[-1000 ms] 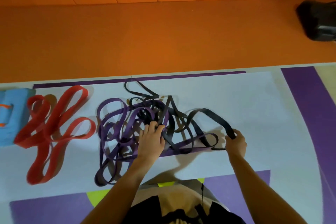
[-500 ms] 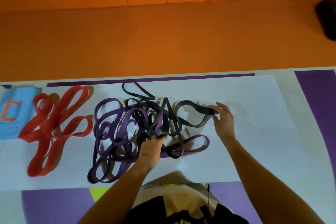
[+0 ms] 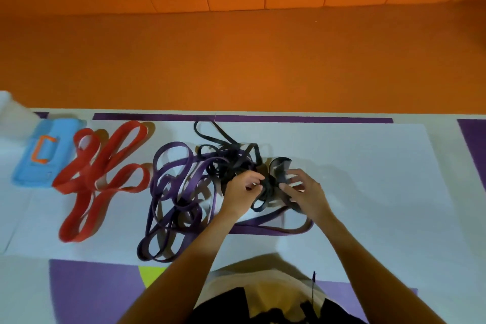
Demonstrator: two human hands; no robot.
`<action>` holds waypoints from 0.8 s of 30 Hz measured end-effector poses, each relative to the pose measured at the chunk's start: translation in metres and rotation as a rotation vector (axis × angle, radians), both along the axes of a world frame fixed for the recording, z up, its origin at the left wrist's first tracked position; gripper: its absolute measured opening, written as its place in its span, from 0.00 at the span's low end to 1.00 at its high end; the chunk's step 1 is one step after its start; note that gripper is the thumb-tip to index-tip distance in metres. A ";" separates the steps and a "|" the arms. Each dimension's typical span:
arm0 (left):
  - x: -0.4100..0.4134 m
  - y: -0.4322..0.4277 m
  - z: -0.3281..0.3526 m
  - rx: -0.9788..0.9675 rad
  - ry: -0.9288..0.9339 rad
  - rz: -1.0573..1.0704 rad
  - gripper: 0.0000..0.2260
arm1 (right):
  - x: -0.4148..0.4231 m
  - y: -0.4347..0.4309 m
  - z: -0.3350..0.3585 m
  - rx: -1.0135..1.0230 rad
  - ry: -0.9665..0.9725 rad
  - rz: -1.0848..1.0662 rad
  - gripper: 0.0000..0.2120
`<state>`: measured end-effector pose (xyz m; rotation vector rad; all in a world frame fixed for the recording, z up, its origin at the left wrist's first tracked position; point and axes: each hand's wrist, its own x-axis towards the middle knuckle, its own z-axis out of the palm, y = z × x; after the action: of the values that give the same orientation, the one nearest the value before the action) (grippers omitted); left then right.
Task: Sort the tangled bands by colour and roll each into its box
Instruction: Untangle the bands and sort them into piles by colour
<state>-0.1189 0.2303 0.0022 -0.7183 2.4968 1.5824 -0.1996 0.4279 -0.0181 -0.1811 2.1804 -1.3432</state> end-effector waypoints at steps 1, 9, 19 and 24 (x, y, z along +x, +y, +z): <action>0.004 0.002 0.001 0.051 -0.017 0.004 0.11 | 0.004 -0.013 0.002 -0.099 -0.077 0.077 0.19; 0.054 -0.029 0.000 0.292 -0.086 0.044 0.20 | 0.019 -0.075 -0.017 0.109 0.071 0.421 0.37; 0.063 -0.103 -0.015 -0.007 -0.167 0.224 0.10 | -0.011 -0.067 0.014 -0.110 0.054 -0.144 0.14; 0.033 -0.099 -0.015 0.452 -0.317 0.205 0.25 | -0.009 -0.063 0.060 -0.381 -0.042 -0.319 0.07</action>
<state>-0.0859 0.1312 -0.0123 -1.0718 1.8042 1.8355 -0.2088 0.3645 0.0420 0.0560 1.9558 -1.9179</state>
